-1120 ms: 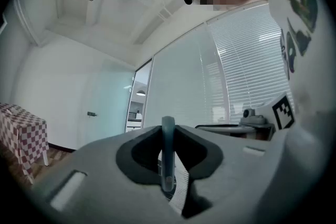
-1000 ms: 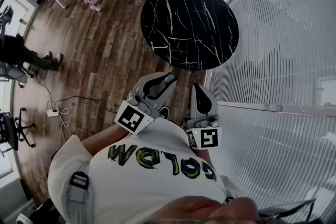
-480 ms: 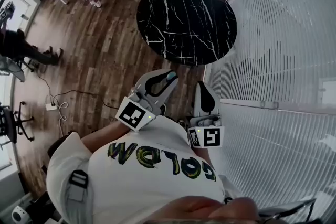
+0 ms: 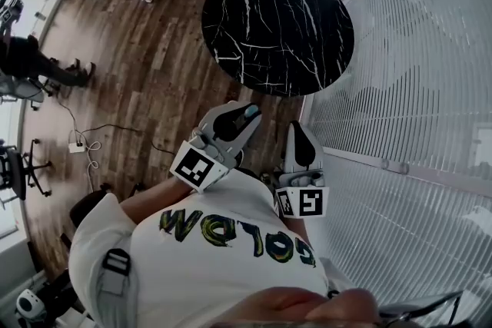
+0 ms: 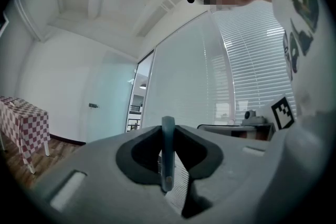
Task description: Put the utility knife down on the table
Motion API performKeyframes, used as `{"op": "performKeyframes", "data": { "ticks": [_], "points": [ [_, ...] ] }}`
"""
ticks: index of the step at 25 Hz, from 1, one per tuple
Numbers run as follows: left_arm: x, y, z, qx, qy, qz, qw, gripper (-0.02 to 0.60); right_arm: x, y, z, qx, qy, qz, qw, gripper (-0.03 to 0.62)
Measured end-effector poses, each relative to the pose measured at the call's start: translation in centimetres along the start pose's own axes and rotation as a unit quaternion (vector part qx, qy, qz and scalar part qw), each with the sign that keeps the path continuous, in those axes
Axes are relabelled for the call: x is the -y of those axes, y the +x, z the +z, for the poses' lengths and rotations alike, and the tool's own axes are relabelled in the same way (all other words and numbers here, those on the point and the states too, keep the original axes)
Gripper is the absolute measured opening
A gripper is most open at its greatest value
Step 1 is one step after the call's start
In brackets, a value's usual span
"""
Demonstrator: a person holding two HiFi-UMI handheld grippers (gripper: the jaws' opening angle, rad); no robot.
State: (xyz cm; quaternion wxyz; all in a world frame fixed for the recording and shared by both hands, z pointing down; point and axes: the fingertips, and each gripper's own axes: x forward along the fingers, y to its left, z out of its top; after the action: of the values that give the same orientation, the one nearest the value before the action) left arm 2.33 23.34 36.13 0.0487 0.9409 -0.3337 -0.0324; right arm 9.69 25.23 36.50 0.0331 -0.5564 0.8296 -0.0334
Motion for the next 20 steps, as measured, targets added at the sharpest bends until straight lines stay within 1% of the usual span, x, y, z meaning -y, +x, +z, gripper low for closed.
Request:
{"op": "performKeyframes", "data": {
  "ticks": [3,6,12,20],
  "points": [
    [-1.9,1.4,-0.2,-0.001,0.000,0.002,1.0000,0.074,0.8,2.2,-0.4,-0.006,0.001,0.003,1.000,0.002],
    [-4.2,2.9,0.3,0.008,-0.006,0.004,0.9999,0.074,1.5,4.9,-0.3,-0.013,-0.004,0.007,1.000,0.002],
    [-10.2,6.6,1.7,0.019,-0.010,0.003,0.9998,0.074,3.0,12.3,0.5,-0.008,-0.018,0.015,1.000,0.002],
    [-18.1,10.2,3.7,0.028,-0.011,-0.020,0.9993,0.074,3.6,21.5,1.8,-0.010,-0.042,0.013,0.999,0.002]
  ]
}}
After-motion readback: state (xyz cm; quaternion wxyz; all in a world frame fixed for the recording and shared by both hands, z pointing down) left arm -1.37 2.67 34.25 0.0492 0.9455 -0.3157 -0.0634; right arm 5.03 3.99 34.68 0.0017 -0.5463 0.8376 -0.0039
